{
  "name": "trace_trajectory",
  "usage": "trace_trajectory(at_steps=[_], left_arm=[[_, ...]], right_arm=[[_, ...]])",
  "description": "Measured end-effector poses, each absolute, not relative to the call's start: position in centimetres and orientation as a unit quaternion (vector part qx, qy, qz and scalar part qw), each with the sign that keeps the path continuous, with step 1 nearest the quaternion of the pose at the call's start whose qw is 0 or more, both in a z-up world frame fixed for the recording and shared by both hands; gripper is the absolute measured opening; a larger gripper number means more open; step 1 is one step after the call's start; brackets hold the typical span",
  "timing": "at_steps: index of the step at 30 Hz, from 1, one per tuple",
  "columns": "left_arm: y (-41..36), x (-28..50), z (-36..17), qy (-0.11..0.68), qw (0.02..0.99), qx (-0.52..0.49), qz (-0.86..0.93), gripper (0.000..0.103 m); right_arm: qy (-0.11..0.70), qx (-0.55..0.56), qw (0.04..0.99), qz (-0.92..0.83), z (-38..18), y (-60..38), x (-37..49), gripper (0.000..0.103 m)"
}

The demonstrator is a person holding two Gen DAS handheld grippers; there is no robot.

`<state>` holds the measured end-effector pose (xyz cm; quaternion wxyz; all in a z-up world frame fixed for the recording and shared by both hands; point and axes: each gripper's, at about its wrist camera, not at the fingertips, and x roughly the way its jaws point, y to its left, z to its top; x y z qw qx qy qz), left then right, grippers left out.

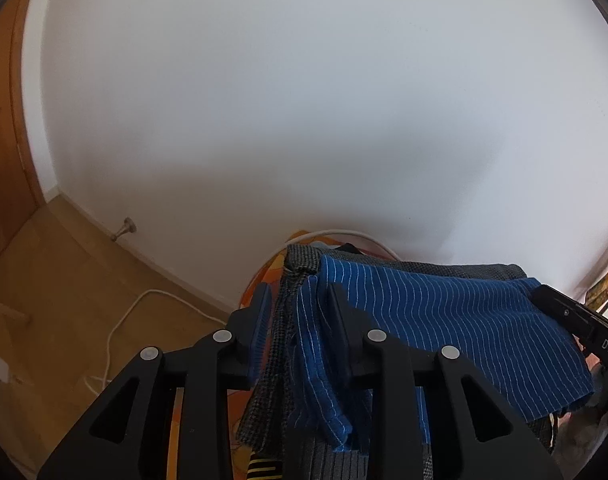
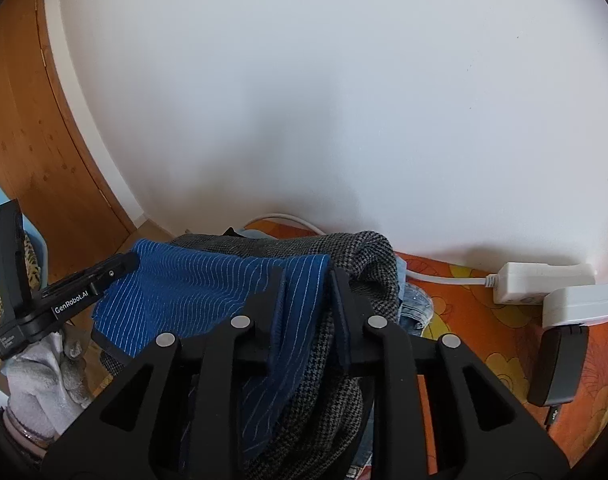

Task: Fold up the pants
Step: 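Lower the briefs onto the clothes stack and open both tools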

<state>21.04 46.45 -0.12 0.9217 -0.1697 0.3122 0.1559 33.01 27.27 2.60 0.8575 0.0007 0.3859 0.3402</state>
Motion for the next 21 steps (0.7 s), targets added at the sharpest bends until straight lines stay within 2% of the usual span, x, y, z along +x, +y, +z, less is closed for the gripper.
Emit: trace_trajectory(at_steps=[1, 5, 12, 21], left_arm=[[46.6, 20.9, -0.2, 0.313, 0.922, -0.166, 0.158, 0.027], [46.2, 20.2, 0.1, 0.314, 0.922, -0.165, 0.157, 0.027], [46.9, 19.0, -0.6, 0.325, 0.915, -0.163, 0.173, 0.027], [46.0, 14.0, 0.7, 0.328, 0.909, -0.178, 0.188, 0.027]], right_arm=[[0.384, -0.001, 0.858, 0.341, 3.0, 27.2, 32.8, 0.030], [0.375, 0.000, 0.855, 0.357, 4.6, 26.1, 31.4, 0.033], [0.376, -0.069, 0.847, 0.368, 4.3, 25.8, 28.5, 0.034], [0.401, -0.049, 0.844, 0.354, 5.2, 21.0, 26.6, 0.034]])
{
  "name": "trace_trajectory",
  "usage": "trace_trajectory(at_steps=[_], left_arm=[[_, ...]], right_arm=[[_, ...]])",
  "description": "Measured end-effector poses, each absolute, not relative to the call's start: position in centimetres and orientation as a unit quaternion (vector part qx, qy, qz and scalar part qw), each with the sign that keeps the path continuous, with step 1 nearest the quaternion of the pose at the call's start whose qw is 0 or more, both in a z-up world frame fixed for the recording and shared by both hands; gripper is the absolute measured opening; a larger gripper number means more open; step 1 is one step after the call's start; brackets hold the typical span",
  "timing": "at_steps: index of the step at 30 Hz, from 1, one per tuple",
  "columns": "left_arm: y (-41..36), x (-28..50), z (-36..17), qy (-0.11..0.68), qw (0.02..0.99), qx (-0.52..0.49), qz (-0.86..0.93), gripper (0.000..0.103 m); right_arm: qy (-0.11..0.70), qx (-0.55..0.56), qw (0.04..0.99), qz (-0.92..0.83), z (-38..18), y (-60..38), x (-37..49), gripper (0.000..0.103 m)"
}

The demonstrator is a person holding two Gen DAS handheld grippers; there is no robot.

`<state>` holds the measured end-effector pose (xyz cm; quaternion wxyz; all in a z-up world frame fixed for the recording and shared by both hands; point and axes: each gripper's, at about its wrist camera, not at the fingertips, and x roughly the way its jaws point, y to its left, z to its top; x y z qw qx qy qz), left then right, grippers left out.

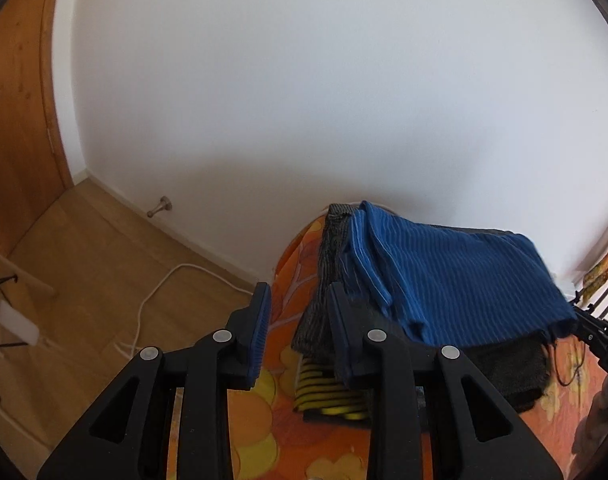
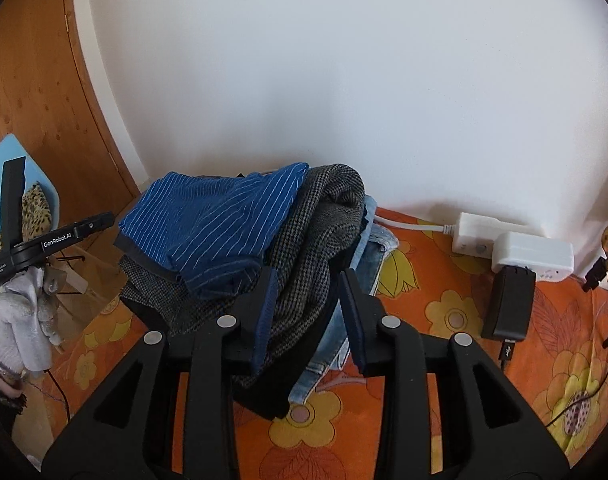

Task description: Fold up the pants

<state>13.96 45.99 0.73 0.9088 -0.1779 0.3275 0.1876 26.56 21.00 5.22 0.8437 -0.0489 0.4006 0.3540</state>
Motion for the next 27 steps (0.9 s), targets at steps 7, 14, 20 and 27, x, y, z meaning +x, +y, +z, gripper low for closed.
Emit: trace_trajectory(at_steps=[7, 14, 20, 27], left_arm=[[40.8, 9.6, 4.7, 0.307, 0.924, -0.142, 0.178, 0.033], [34.4, 5.4, 8.5, 0.277, 0.941, -0.124, 0.151, 0.055], [28.7, 1.5, 10.7, 0.250, 0.955, -0.094, 0.126, 0.067], [24.5, -2.3, 11.4, 0.242, 0.959, -0.117, 0.090, 0.068]], right_arm=[[0.390, -0.040, 0.846, 0.360, 8.4, 17.2, 22.7, 0.034], [0.370, -0.040, 0.853, 0.367, 12.3, 12.9, 18.0, 0.034], [0.329, -0.050, 0.870, 0.364, 15.7, 8.6, 13.0, 0.049], [0.298, -0.054, 0.884, 0.357, 18.3, 3.9, 7.9, 0.068]])
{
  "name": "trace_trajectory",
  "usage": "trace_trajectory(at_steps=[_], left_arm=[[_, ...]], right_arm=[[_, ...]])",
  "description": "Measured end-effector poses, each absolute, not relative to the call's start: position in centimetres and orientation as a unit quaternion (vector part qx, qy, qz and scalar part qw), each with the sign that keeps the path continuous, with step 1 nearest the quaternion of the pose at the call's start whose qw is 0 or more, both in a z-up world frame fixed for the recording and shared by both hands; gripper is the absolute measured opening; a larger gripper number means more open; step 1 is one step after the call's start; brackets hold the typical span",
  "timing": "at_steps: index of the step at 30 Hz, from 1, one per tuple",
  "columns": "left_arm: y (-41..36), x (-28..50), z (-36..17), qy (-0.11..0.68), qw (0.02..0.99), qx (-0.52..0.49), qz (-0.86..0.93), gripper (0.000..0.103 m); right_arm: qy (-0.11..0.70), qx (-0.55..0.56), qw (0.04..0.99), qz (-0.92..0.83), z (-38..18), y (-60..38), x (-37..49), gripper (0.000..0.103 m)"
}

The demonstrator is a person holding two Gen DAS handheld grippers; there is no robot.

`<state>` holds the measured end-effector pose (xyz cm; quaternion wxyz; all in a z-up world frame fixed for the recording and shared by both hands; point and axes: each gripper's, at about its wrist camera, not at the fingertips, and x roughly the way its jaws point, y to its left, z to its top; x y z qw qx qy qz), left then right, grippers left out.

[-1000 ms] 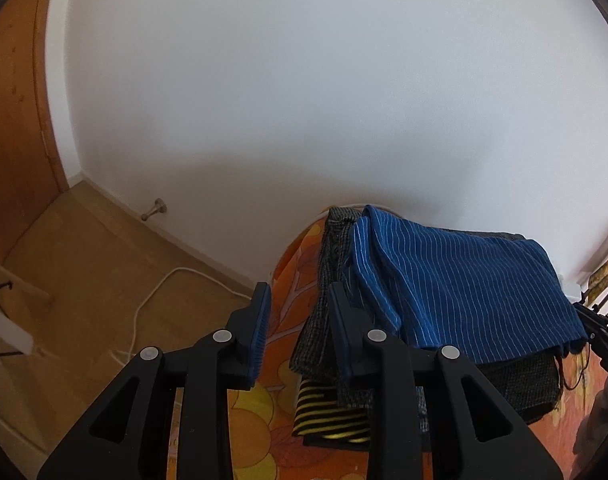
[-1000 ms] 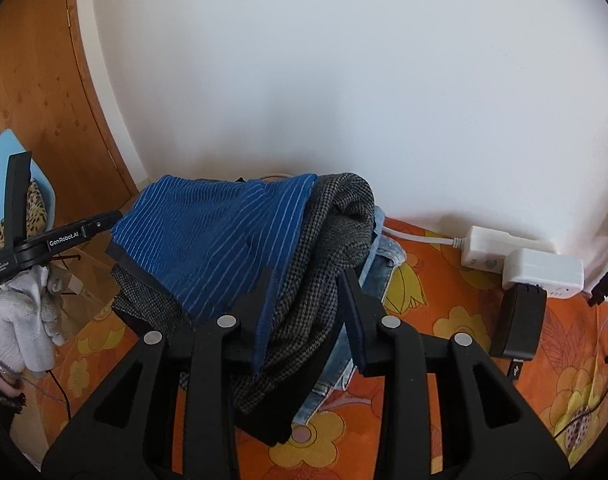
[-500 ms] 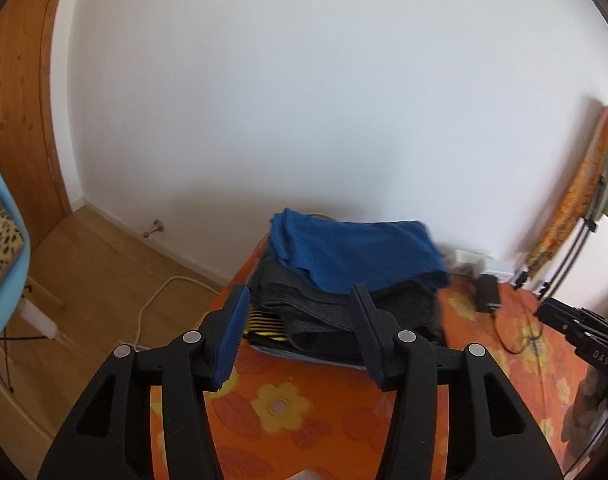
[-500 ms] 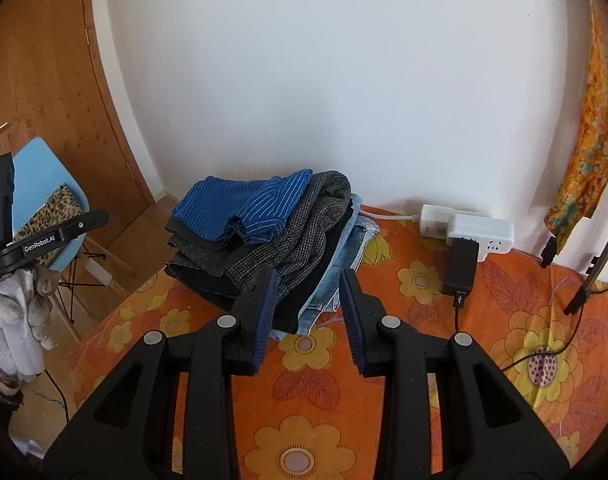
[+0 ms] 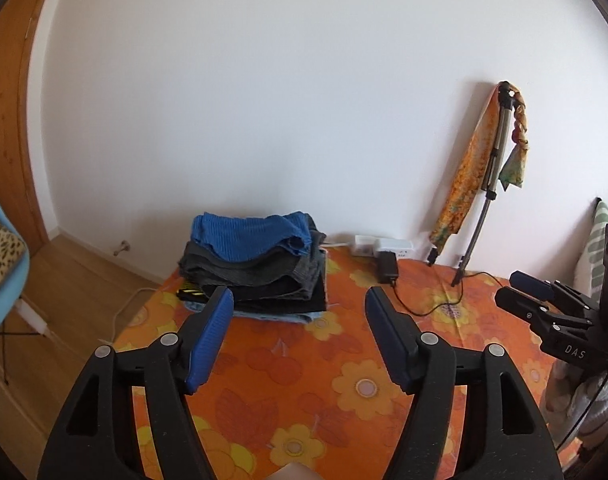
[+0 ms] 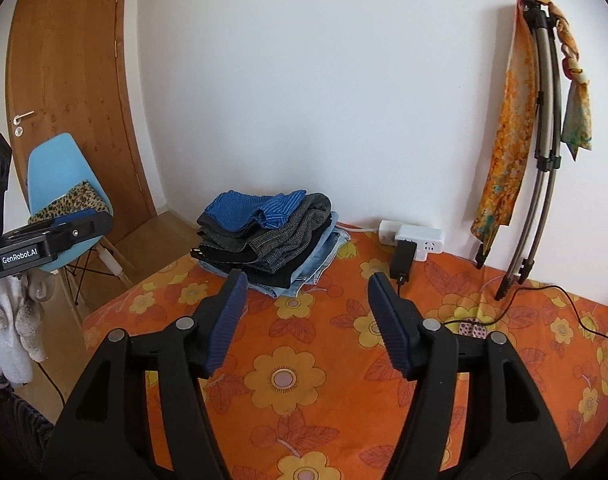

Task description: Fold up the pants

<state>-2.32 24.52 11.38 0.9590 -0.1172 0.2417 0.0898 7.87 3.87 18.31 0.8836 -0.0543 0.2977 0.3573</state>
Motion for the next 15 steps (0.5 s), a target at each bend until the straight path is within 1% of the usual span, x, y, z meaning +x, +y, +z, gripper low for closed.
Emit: trace_trajectory(at_steps=[2, 5, 7, 9, 13, 15], left_arm=[[23.6, -3.3, 11.5, 0.238, 0.959, -0.128, 0.083, 0.069], [22.2, -4.5, 11.4, 0.231, 0.960, -0.133, 0.081, 0.076], [21.2, -5.6, 11.5, 0.224, 0.962, -0.126, 0.086, 0.079], [20.4, -6.3, 11.3, 0.218, 0.964, -0.124, 0.092, 0.080], [18.7, -6.3, 10.3, 0.231, 0.961, -0.117, 0.092, 0.082], [17.6, -6.1, 9.9, 0.236, 0.962, -0.105, 0.090, 0.082]], right_arm=[[0.292, -0.046, 0.887, 0.354, 18.8, 2.5, 6.7, 0.072], [0.278, -0.048, 0.895, 0.346, 19.2, 0.9, 4.9, 0.079], [0.267, -0.047, 0.899, 0.344, 19.4, -0.2, 3.8, 0.088], [0.254, -0.043, 0.904, 0.341, 19.6, -1.3, 2.7, 0.094], [0.230, -0.040, 0.917, 0.323, 19.3, -2.8, 1.0, 0.102], [0.222, -0.044, 0.922, 0.315, 19.0, -3.2, 0.5, 0.103]])
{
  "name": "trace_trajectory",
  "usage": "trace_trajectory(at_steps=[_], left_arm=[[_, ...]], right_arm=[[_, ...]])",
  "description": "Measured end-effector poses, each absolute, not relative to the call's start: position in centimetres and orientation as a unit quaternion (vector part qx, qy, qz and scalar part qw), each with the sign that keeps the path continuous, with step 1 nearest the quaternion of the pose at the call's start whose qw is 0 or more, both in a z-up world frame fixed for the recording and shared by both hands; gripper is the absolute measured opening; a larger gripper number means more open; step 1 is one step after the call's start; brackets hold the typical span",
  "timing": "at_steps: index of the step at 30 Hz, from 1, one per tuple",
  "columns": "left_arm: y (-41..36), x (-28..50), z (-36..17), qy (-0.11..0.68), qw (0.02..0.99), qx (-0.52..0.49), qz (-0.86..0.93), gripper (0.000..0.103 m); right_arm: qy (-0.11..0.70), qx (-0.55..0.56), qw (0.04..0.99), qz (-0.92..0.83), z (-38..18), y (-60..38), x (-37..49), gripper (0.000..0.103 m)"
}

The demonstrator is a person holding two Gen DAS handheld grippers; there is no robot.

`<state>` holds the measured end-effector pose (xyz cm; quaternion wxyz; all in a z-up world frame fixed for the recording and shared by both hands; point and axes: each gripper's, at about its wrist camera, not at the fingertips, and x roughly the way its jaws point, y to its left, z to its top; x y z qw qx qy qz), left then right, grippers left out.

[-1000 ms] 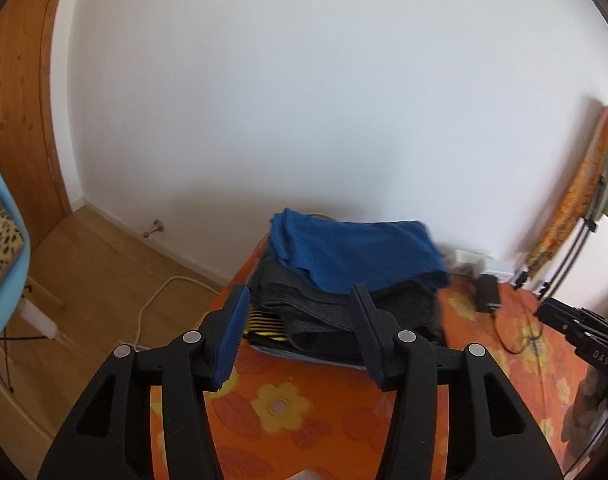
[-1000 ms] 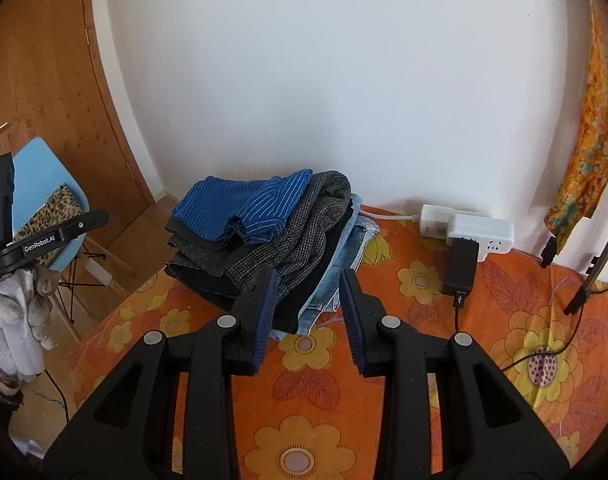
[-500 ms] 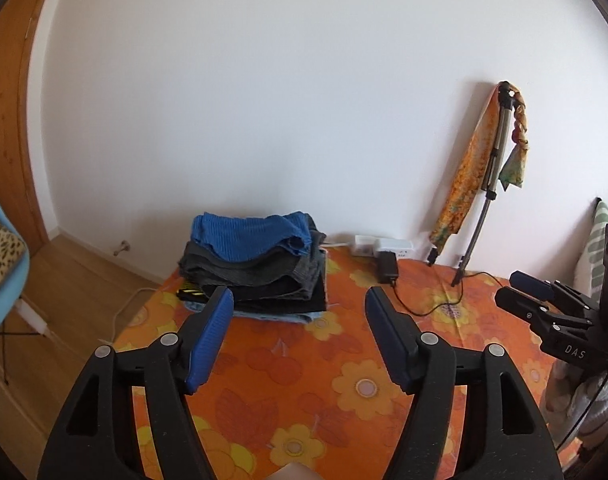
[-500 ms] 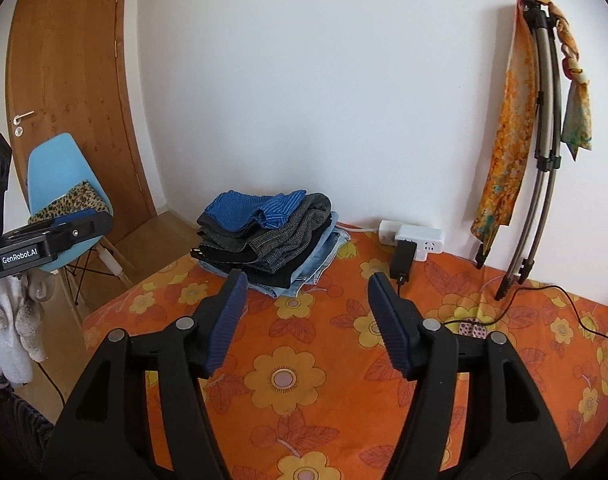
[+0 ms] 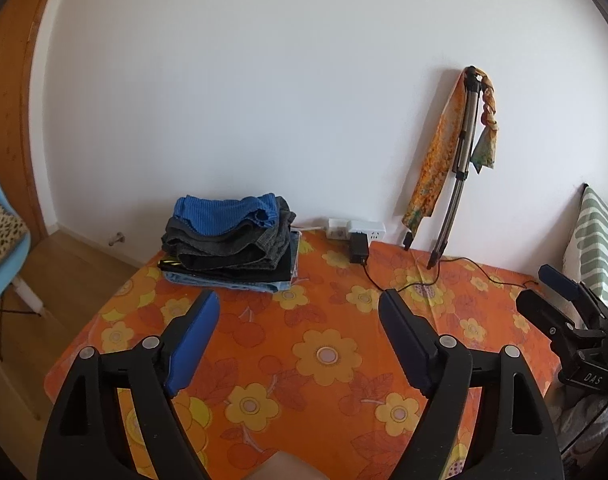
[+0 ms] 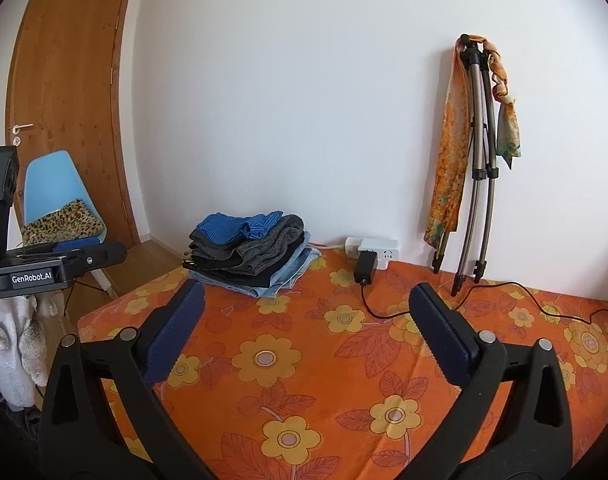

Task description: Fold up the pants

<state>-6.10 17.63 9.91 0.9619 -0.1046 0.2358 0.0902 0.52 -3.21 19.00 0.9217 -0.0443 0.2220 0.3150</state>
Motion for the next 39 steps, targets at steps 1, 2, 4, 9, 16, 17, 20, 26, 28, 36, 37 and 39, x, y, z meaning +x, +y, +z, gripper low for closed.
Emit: trace_trajectory(at_steps=[1, 2, 4, 9, 16, 17, 20, 26, 28, 36, 37, 39], left_arm=[[17.2, -6.2, 9.7, 0.234, 0.963, -0.099, 0.091, 0.082], [16.7, -6.4, 9.5, 0.234, 0.963, -0.096, 0.092, 0.082], [16.0, -6.4, 8.9, 0.238, 0.962, -0.092, 0.093, 0.082], [15.3, -5.9, 6.3, 0.281, 0.949, -0.113, 0.088, 0.082], [15.6, -5.0, 3.5, 0.325, 0.932, -0.111, 0.112, 0.082], [15.8, -5.0, 3.4, 0.328, 0.931, -0.116, 0.114, 0.082], [16.3, -4.9, 3.3, 0.328, 0.929, -0.119, 0.124, 0.082], [16.7, -4.9, 3.2, 0.330, 0.928, -0.116, 0.129, 0.082], [16.7, -5.0, 3.1, 0.331, 0.927, -0.116, 0.129, 0.082], [16.6, -5.2, 3.5, 0.320, 0.932, -0.108, 0.134, 0.082], [16.5, -5.2, 3.6, 0.318, 0.932, -0.106, 0.135, 0.082], [16.4, -5.2, 3.6, 0.316, 0.934, -0.102, 0.135, 0.082]], right_arm=[[0.221, -0.046, 0.923, 0.313, 18.8, -3.4, 0.3, 0.103], [0.223, -0.046, 0.922, 0.312, 18.4, -3.5, 0.3, 0.103], [0.236, -0.046, 0.919, 0.311, 17.7, -3.5, 0.4, 0.103], [0.290, -0.047, 0.904, 0.311, 15.2, -3.6, 1.0, 0.103], [0.340, -0.059, 0.889, 0.302, 12.1, -3.4, 1.5, 0.103], [0.346, -0.062, 0.887, 0.301, 11.7, -3.3, 1.6, 0.103], [0.357, -0.067, 0.882, 0.299, 10.8, -3.0, 2.0, 0.103], [0.363, -0.066, 0.880, 0.299, 10.3, -2.4, 2.4, 0.103], [0.362, -0.066, 0.880, 0.301, 10.4, -2.3, 2.4, 0.103], [0.360, -0.071, 0.881, 0.299, 10.4, -2.2, 2.1, 0.103], [0.360, -0.070, 0.881, 0.299, 10.3, -2.2, 2.1, 0.103], [0.359, -0.071, 0.881, 0.299, 10.4, -2.2, 2.1, 0.103]])
